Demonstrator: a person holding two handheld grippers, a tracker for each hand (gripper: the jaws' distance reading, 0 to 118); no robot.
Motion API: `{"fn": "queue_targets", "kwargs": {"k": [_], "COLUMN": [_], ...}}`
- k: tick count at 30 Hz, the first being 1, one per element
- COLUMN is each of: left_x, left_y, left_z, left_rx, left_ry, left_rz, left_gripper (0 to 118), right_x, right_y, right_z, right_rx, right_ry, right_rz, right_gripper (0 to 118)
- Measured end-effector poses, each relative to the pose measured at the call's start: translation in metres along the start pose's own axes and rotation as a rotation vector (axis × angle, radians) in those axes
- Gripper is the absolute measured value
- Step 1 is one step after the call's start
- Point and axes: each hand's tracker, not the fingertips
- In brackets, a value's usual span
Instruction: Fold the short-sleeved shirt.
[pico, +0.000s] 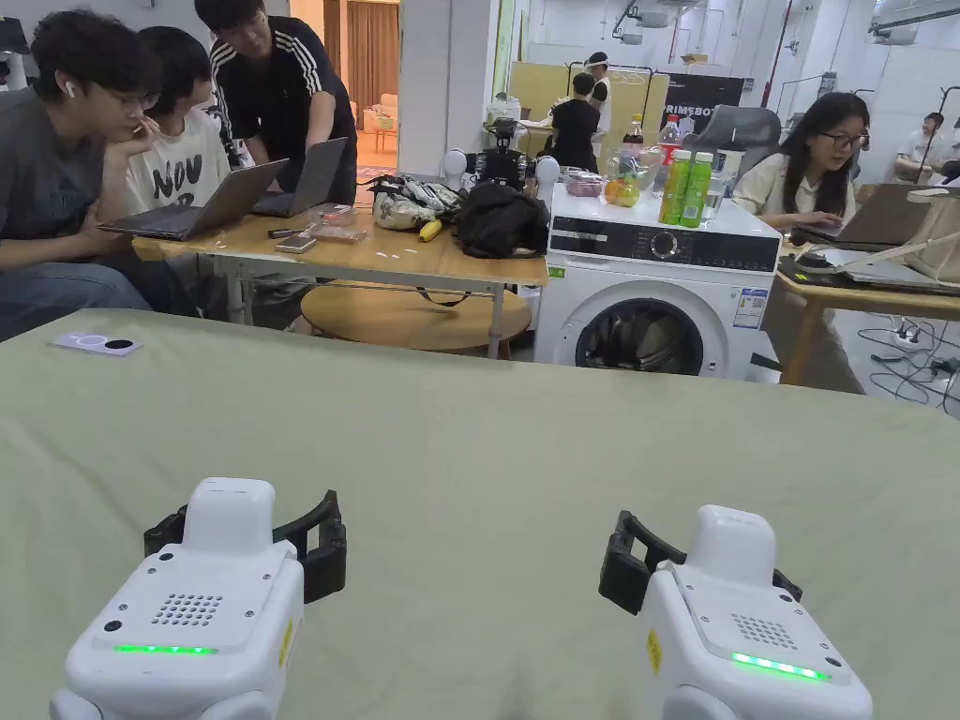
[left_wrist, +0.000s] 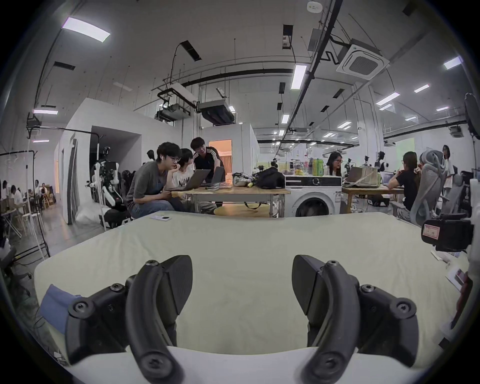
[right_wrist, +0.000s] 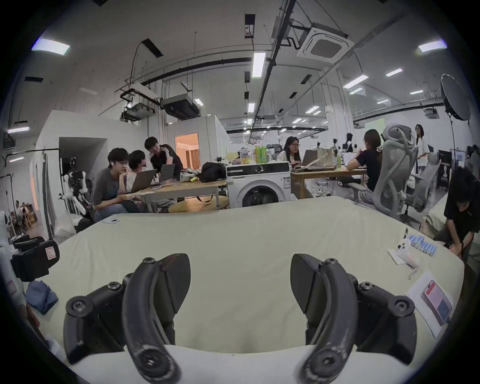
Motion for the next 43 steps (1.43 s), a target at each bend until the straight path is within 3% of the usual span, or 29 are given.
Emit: {"fn": "queue_targets", "kwargs": {"k": [5, 11, 30, 38, 43], "left_x": [0.004, 0.005, -0.006, -0.005, -0.006], "left_y": [0.000, 0.000, -0.003, -0.008, -0.010], "left_z": [0.000, 0.001, -0.004, -0.006, -0.007], "left_rx": [0.014, 0.010, -0.025, -0.051, -0.054], "left_ry": [0.030, 0.020, -0.004, -0.022, -0.026], "left_rz": [-0.025, -0.039, 0.034, 0.042, 0.044], "left_gripper": [80, 80, 80, 80, 80], "right_x": [-0.001, 0.003, 0.006, 0.006, 0.009], "right_y": [-0.002, -0.001, 0.000, -0.002, 0.002], "right_z": [-0.003, -0.002, -0.008, -0.008, -0.008], "right_rx": [-0.027, -0.041, -0.058, -0.058, -0.076], "right_ry": [-0.041, -0.025, -0.063, -0.061, -0.010], "right_rz": [0.012, 0.001, 0.010, 0.038, 0.013], "right_gripper": [81, 81, 81, 81, 81]}}
